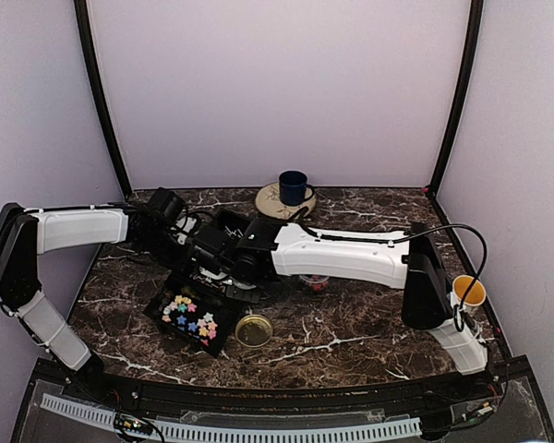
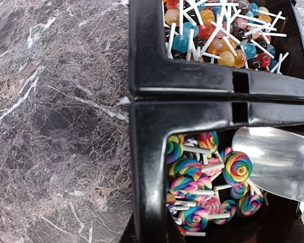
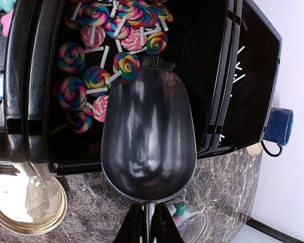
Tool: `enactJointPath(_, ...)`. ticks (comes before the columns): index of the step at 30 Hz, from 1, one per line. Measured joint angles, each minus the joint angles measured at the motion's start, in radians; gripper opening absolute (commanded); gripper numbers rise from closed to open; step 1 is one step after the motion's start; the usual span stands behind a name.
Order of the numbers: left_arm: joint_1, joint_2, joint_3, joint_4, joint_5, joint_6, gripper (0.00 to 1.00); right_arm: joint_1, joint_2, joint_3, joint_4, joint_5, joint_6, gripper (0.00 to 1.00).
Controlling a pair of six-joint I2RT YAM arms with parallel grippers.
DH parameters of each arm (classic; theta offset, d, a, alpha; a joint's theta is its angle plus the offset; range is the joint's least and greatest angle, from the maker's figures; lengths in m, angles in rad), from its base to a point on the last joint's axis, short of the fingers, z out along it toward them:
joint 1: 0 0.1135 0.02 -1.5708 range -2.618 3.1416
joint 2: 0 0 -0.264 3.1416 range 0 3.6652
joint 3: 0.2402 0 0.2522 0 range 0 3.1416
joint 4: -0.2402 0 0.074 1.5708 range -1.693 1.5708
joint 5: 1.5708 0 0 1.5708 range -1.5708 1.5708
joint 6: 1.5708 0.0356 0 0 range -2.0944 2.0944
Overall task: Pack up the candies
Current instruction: Scoop the fake candies from the plate.
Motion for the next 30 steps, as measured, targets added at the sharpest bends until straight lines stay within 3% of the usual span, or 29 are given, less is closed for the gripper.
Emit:
enactJointPath(15, 0.025, 0.0, -0.017, -0.02, 0.01, 0.0, 0.0, -0.008, 0.069, 0.064, 0.1, -0.093, -0.109, 0.0)
enactJointPath(26, 0.019, -0.009, -0.028, -0.023, 0.031, 0.023, 0.0, -0.043, -0.135, -0.346, 0.458, -0.348, -0.13, 0.0)
enactJointPath(30, 0.02, -0.011, -0.031, -0.021, 0.034, 0.025, 0.0, -0.067, -0.152, -0.397, 0.518, -0.401, -0.087, 0.0)
